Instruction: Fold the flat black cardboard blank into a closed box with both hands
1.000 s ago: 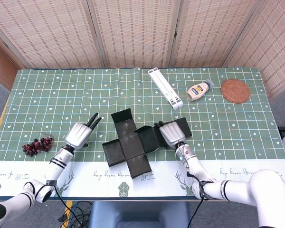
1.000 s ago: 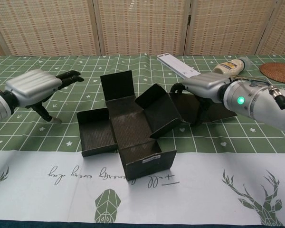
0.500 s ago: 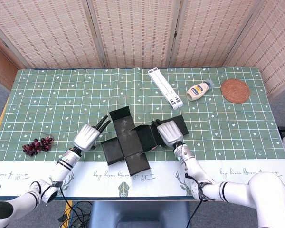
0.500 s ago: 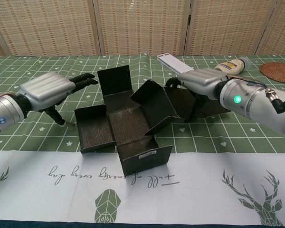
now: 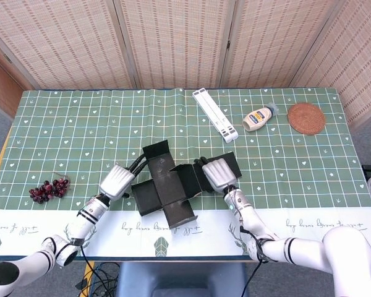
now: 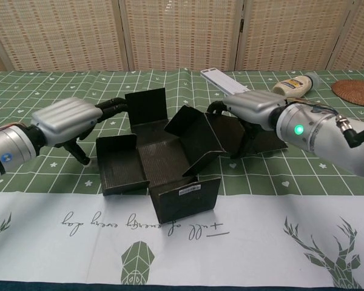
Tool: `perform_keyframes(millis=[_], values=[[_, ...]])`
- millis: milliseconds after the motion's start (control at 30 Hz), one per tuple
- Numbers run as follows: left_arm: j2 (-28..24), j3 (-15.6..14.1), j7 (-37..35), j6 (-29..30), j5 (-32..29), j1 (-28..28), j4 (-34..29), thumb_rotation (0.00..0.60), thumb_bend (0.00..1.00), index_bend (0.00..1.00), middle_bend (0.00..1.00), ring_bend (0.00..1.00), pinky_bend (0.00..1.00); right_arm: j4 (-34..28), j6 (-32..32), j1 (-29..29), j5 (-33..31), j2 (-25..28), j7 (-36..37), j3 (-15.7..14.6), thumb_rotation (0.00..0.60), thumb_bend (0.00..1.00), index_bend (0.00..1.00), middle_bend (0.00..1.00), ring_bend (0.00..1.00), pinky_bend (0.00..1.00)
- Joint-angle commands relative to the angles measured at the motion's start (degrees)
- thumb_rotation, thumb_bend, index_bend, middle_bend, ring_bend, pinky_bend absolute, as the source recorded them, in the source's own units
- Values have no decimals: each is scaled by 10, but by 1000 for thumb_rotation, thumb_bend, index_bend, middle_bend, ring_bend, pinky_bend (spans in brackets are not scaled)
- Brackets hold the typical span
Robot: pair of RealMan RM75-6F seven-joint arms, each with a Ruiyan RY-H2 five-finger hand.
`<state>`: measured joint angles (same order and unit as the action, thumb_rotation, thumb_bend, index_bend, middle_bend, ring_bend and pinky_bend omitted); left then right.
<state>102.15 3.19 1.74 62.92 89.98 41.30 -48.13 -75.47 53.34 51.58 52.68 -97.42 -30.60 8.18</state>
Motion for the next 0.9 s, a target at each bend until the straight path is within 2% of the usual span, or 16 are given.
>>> perform_keyframes(millis=[33, 467, 633, 900], values=[[-5, 0, -27, 4, -2, -1, -22, 600, 76, 0, 0, 651, 868, -2, -6, 1, -6, 0, -3, 3, 600, 228, 261, 365, 816, 1000], [-19, -7, -177, 38, 23, 5, -87, 600, 76, 0, 0, 649, 869, -46, -55, 19, -52, 39, -43, 4, 600, 230, 261, 366, 816, 1000], [-26, -11, -222, 21, 21, 11, -108, 600, 76, 0, 0, 648, 870, -66, -80, 37, -81, 64, -61, 1, 600, 237, 261, 366, 816, 1000], [-20, -7, -317, -9, 2, 18, -107, 600, 76, 0, 0, 648, 871, -80, -89, 55, -73, 84, -75, -17, 600, 248, 264, 370, 816, 1000]])
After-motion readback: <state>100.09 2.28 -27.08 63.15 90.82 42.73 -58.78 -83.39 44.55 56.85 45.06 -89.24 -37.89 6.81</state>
